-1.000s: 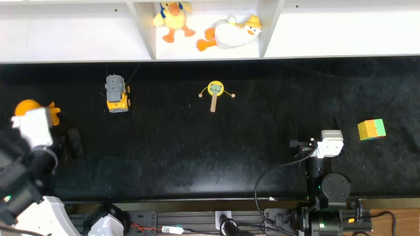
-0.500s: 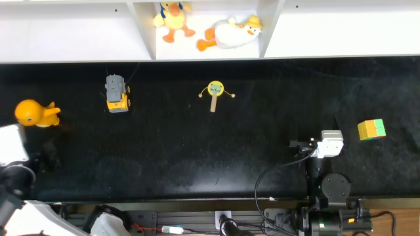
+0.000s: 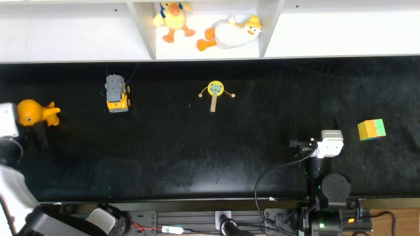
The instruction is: Store Toys
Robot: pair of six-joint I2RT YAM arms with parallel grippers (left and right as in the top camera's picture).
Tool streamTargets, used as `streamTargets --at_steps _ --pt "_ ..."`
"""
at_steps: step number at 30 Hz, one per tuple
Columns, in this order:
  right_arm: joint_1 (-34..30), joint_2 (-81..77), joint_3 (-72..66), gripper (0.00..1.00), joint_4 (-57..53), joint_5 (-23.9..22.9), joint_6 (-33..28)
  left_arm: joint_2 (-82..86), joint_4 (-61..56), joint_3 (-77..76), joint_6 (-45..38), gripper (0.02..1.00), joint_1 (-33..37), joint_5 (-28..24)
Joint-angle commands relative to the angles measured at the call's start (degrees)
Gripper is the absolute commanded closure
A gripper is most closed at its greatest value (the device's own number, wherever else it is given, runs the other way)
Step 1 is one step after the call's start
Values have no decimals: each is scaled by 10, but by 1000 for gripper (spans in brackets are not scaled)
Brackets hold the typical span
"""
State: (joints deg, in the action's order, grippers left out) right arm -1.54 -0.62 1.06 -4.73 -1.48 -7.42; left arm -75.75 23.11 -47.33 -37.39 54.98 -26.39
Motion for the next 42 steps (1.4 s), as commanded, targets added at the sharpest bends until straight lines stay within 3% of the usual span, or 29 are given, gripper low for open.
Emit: streamTargets --at_steps 1,9,14,17,19,22,24,32,42 --pt "-3 3 -8 5 3 4 6 -25 -40 -21 2 20 -23 47" --pt "-3 3 -8 5 3 4 6 -55 -67 -23 2 49 -23 40" --pt "-3 3 -8 7 3 4 6 -90 -101 -23 4 93 -23 1" --pt "-3 3 -8 5 3 4 6 -92 -101 -23 3 248 -23 -14" --pt "-3 3 -8 5 3 4 6 -92 -102 -23 3 421 -23 -27" --pt "-3 3 -8 5 3 4 6 -91 -100 -23 8 840 -23 -36" --pt "-3 3 -8 7 3 4 6 -83 -91 -23 19 982 -23 -36" --pt "-3 3 -8 5 3 4 6 37 3 -31 140 982 -26 2" --pt "-3 3 -8 5 3 4 6 14 100 -184 222 985 -140 159"
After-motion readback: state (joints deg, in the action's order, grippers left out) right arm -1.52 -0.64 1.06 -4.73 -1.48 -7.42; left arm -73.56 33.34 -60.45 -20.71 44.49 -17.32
